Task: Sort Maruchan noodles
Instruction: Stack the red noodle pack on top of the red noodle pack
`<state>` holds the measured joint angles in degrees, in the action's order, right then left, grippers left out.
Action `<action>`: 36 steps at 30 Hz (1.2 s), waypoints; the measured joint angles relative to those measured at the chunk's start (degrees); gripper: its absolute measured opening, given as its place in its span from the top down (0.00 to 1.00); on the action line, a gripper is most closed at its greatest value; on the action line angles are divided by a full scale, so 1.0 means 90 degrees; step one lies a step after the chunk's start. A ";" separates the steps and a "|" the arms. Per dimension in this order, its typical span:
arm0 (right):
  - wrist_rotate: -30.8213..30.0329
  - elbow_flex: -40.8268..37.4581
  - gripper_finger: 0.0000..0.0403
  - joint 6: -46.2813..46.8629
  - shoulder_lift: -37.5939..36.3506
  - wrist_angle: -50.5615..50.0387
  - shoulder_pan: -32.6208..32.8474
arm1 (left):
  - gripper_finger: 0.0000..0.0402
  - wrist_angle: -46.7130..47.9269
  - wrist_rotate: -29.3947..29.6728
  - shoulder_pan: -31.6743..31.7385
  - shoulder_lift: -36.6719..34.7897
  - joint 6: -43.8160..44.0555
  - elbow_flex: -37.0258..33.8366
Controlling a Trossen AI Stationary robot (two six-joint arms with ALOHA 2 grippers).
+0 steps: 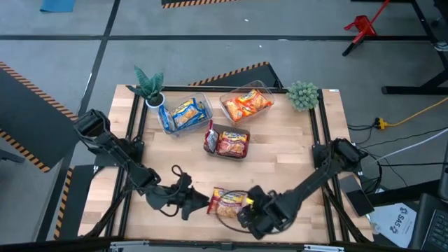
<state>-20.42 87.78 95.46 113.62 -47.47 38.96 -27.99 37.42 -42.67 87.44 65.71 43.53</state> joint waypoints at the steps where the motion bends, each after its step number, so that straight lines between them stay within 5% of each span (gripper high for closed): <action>1: -0.0117 -0.0101 0.41 0.0491 0.0000 -0.0007 0.0091 | 0.63 0.0006 -0.0086 0.0035 0.0000 0.0002 0.0000; 6: -0.0599 -0.0706 0.41 0.1835 -0.0002 0.0944 0.0413 | 0.53 0.0216 -0.0514 0.0234 -0.0001 0.0068 0.0002; 17: -0.0851 -0.2325 0.20 0.1908 -0.0002 0.4095 0.0163 | 0.48 0.0842 -0.0603 0.0563 0.0460 0.1039 0.0000; 29: -0.0892 -0.2503 0.14 0.2057 0.0352 0.4939 -0.0161 | 0.48 -0.2716 -0.1567 0.0706 0.2965 0.1704 -0.0003; 36: -0.0902 -0.2505 0.14 0.1915 0.0413 0.5123 -0.0282 | 0.48 -0.2854 -0.1959 0.0743 0.3085 0.1714 0.0016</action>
<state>-28.54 65.23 112.69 117.34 -1.36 36.42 -53.67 19.79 -35.98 115.20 81.14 43.67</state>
